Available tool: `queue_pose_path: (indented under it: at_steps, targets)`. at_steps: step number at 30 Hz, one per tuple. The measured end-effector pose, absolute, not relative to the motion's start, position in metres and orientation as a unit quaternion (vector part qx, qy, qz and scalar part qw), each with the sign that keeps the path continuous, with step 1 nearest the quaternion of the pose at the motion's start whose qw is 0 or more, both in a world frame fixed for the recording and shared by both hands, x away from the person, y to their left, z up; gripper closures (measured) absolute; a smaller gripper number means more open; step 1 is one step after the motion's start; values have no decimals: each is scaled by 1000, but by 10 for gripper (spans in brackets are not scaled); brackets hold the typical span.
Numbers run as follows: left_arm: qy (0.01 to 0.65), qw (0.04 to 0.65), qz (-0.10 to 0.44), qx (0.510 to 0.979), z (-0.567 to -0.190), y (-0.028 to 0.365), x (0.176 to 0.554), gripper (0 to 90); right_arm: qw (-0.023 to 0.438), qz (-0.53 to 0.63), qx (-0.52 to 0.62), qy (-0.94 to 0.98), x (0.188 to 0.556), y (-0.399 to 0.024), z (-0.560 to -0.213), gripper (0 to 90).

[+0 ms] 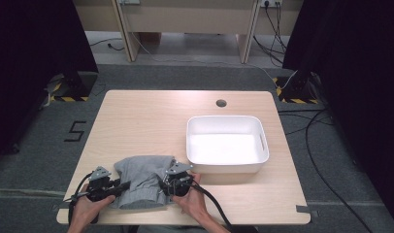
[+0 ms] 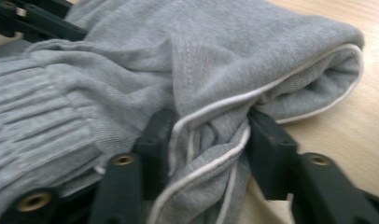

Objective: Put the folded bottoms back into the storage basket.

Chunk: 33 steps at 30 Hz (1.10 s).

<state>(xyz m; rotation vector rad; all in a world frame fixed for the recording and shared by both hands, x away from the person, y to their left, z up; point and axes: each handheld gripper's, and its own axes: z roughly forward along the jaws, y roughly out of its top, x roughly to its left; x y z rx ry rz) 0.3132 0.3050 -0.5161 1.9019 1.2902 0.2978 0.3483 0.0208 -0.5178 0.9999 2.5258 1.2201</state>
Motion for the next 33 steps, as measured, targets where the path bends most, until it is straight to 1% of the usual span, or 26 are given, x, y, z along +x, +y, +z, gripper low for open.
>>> queue_pose_path:
  at_steps: [1, 3, 12, 16, 24, 33]
  targets:
    - [510, 403, 117, 751, -517, 306, 313, 663, 77, 412, 333, 845, 348, 21, -518, 599]
    - [510, 405, 118, 750, -517, 306, 313, 679, 74, 416, 331, 844, 347, 20, -519, 625]
    - [494, 397, 144, 760, -513, 302, 312, 729, 81, 429, 317, 842, 345, 18, -517, 707]
    - [487, 400, 151, 761, -509, 302, 311, 734, 84, 436, 313, 840, 345, 17, -514, 723]
    - [488, 411, 148, 755, -498, 305, 311, 739, 85, 444, 305, 838, 341, 17, -506, 737]
    - [480, 419, 152, 756, -475, 301, 309, 741, 85, 459, 291, 835, 336, 13, -484, 742]
